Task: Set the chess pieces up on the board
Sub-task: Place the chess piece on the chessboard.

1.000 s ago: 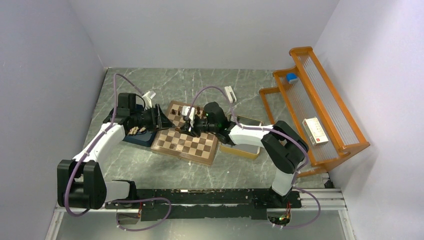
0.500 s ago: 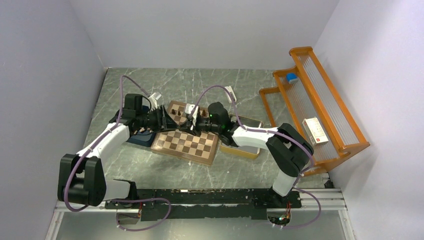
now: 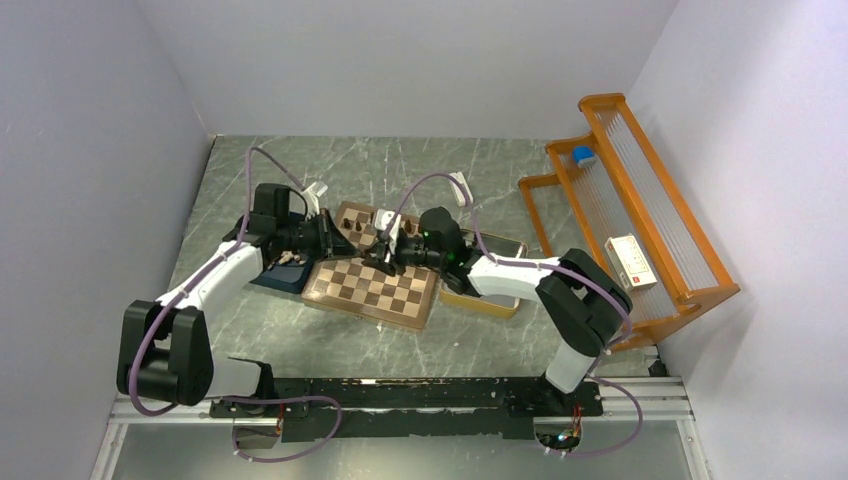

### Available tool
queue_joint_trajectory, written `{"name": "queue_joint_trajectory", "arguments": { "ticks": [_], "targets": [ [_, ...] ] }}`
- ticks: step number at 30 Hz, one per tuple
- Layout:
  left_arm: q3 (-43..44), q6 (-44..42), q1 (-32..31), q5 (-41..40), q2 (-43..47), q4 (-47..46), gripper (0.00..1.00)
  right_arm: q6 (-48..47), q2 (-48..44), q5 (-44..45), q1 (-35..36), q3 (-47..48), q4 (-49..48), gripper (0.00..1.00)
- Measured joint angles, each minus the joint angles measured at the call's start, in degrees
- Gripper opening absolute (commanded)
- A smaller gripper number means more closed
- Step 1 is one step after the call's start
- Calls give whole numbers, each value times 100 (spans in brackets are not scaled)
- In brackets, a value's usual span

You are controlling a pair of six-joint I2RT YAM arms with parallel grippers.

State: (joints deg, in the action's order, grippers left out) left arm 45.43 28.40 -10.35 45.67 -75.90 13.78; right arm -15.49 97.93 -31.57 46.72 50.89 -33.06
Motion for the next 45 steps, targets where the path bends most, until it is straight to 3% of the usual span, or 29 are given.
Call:
{"name": "queue_joint_trajectory", "arguments": {
  "ticks": [6,8,9,21,27,36,45],
  "targets": [
    [632,-413,-114,-313,-155,382,5,59,-404,151,-4,-350,63,77],
    [946,-579,-179,-605,-179,538,5,138,-638,271,-4,-476,170,98],
    [1093,-654,-214,-761,-199,577,5,175,-754,328,0,-525,232,100],
    [2935,-1593,-1019,-3451,-1272,1038,5,879,-3071,1178,-4,-855,1521,100],
    [3528,-2031,-1217,-4422,-1956,1325,5,1486,-3930,1655,-4,-855,2400,100],
    [4251,-2441,-1543,-5217,-2957,1681,5,2096,-5230,2430,-4,-861,3316,100],
    [4299,-2476,-1705,-5300,-3357,1757,5,2308,-5399,2756,-4,-778,3871,100]
  ]
}}
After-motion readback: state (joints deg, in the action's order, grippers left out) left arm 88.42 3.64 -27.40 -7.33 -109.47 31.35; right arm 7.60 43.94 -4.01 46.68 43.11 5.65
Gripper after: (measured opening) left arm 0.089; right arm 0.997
